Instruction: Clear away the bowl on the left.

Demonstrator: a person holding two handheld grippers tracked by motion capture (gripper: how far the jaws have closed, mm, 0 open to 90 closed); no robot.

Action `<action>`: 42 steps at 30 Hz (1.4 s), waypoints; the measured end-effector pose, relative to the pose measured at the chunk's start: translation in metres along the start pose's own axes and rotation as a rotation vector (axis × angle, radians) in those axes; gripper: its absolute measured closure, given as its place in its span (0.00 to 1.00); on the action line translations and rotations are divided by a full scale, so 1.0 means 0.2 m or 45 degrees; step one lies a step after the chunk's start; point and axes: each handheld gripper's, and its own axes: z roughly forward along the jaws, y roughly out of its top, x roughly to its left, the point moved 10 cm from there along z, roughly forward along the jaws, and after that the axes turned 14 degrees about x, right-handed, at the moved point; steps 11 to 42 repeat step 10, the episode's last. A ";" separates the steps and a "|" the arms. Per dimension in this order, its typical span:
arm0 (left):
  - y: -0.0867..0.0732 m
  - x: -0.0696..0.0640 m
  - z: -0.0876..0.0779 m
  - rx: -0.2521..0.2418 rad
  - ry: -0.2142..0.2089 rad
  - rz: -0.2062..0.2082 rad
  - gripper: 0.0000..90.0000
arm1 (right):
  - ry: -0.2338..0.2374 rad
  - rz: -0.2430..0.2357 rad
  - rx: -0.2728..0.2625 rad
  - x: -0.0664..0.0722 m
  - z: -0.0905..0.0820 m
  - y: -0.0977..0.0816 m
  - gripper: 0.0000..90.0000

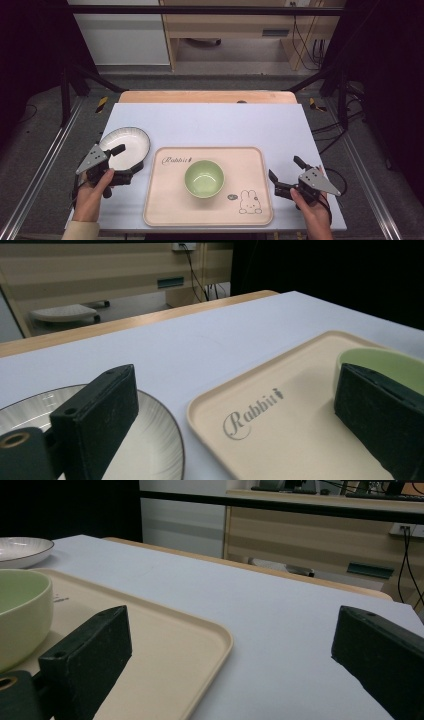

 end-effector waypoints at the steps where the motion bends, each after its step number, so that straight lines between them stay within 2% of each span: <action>1: -0.01 0.00 0.00 -0.005 -0.004 0.000 0.05 | 0.002 -0.001 0.000 0.00 0.00 0.00 0.03; 10: -0.07 -0.04 0.07 0.016 -0.054 0.030 0.05 | -0.001 0.001 0.003 0.00 0.00 0.00 0.03; 42: -0.07 -0.04 0.07 0.016 -0.054 0.030 0.05 | -0.001 0.001 0.003 0.00 0.00 0.00 0.03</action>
